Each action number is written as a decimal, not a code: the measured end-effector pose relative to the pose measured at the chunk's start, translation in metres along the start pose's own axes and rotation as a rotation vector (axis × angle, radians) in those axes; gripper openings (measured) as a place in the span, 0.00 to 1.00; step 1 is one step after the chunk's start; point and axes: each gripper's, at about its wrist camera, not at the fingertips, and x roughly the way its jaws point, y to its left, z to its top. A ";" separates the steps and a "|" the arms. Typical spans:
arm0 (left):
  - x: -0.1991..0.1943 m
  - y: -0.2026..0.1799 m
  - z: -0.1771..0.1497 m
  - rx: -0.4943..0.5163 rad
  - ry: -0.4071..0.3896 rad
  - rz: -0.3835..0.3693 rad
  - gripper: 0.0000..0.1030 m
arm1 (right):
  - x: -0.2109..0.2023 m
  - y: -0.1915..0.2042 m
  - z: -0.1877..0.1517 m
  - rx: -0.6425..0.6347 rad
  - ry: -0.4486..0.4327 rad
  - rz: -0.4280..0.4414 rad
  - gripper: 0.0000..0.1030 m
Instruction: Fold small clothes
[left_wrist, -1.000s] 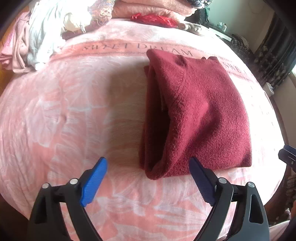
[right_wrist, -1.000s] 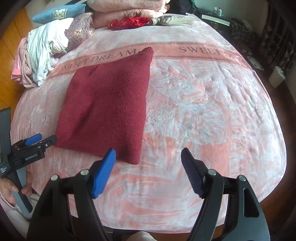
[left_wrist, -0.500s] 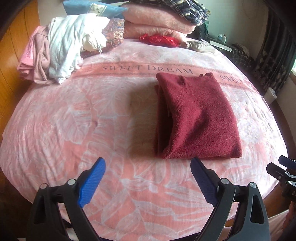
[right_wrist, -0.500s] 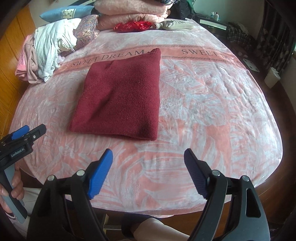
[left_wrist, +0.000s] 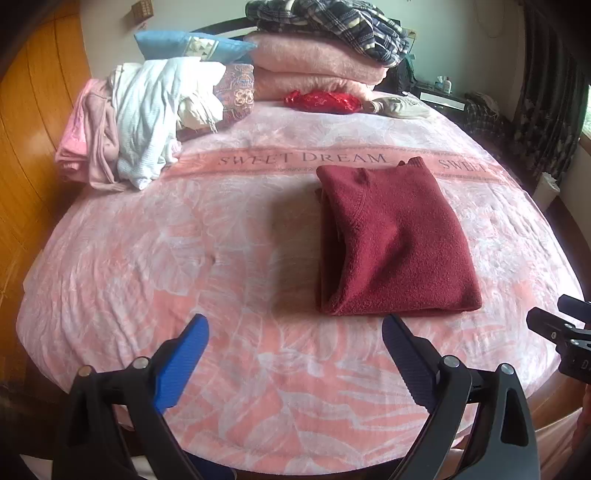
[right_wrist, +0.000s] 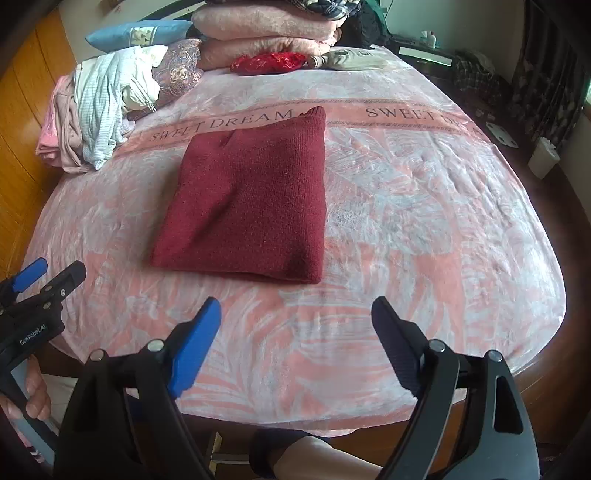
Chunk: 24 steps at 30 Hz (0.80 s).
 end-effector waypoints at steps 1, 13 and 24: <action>-0.001 -0.001 0.001 0.003 -0.007 0.002 0.95 | 0.000 0.002 0.000 -0.006 -0.001 -0.002 0.81; 0.001 -0.009 0.000 0.015 -0.004 0.014 0.95 | 0.001 0.004 0.001 -0.012 -0.005 -0.009 0.84; 0.008 -0.008 -0.002 0.011 0.018 0.018 0.95 | 0.002 0.007 0.002 -0.023 -0.004 -0.027 0.85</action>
